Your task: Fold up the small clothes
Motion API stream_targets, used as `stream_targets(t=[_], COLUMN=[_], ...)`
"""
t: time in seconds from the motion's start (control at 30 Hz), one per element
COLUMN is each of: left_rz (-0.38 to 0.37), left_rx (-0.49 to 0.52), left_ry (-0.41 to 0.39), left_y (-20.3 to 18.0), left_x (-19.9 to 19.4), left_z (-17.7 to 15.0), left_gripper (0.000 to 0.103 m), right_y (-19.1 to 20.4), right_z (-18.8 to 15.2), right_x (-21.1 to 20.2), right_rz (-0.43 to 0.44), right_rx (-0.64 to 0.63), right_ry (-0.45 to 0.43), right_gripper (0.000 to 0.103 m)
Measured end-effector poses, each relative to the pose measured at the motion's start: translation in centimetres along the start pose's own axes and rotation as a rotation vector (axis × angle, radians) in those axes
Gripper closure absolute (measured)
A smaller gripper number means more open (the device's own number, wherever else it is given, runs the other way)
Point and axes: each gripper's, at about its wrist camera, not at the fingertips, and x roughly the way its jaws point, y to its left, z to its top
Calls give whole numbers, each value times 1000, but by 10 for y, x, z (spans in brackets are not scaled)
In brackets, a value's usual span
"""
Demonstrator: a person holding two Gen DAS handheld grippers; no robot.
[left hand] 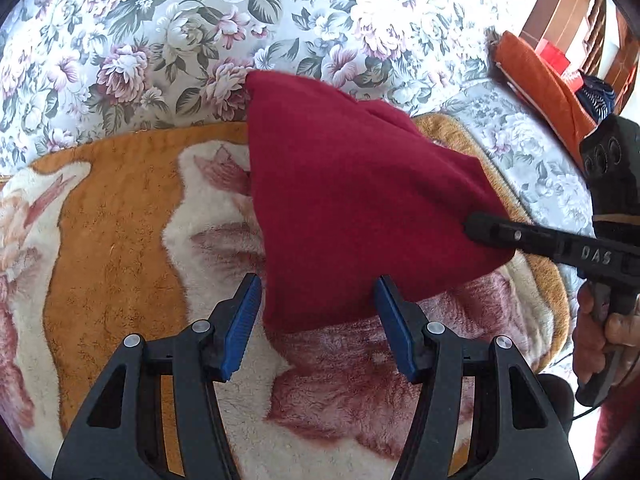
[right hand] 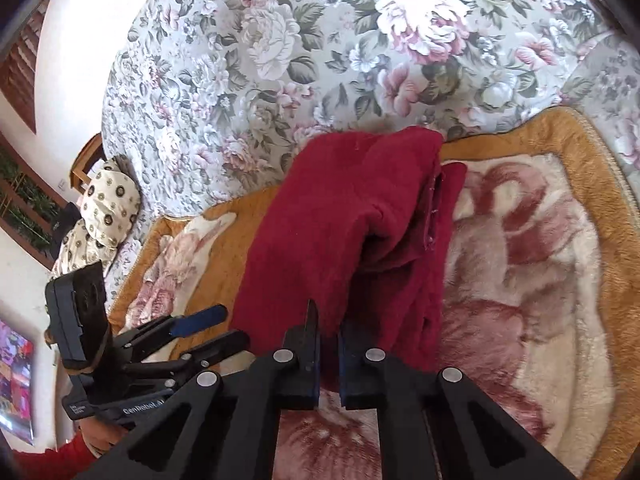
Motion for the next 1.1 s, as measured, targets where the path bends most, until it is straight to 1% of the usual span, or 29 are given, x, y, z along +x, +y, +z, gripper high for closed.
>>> stream_targets(t=[0.03,0.1,0.13,0.2,0.23,0.27,0.33,0.37,0.4,0.43,0.5,0.57,0.63,0.7,0.8,0.87,0.93,1.0,1.1], left_rz=[11,21,27,22,17,19,26,23,23,29,43,54,65,81,95,93,93,93,99], left_rx=[0,-21,-25,-16,-13,-12,-14,-24,-33,-43,-57,-76,-74,-73,-62,-54,-55,-67,-85], left_ry=[16,60,63,61,51,34,-1,-18,-29,-36,-41,-56,-61,-50,-21,-10,-2,-1,4], left_y=[-1,0,1,1,1,2,5,6,7,7,7,8,7,8,7,6,5,4,5], left_x=[7,20,19,10,5,-1,-11,-14,-14,-14,-10,-4,4,13,31,40,46,51,54], left_z=[-1,-6,-7,-7,-5,-2,6,12,17,23,35,46,53,58,60,60,61,61,62], left_gripper=[44,44,44,44,44,44,44,44,43,43,43,43,43,43,43,43,42,37,35], right_y=[-5,-10,-12,-15,-17,-17,-14,-11,-6,-3,3,5,9,15,11,1,-11,-20,-23], right_z=[-8,-21,-26,-25,-23,-21,-15,-10,-4,1,17,32,45,52,56,56,55,57,60], right_x=[11,37,42,33,25,13,-9,-19,-27,-32,-32,-22,-9,7,25,37,48,55,57], right_rz=[-18,-23,-26,-9,0,-7,-36,-58,-89,-110,-117,-96,-104,-183,-313,-367,-387,-371,-365], right_rx=[15,30,35,63,77,82,68,61,52,42,24,25,-2,-64,-133,-153,-160,-138,-124], right_ry=[33,101,100,71,63,40,-22,-63,-105,-136,-177,-182,-166,-131,-87,-59,-43,-52,-54], right_gripper=[97,97,98,97,91,88,74,72,67,65,65,65,65,69,69,69,69,69,69])
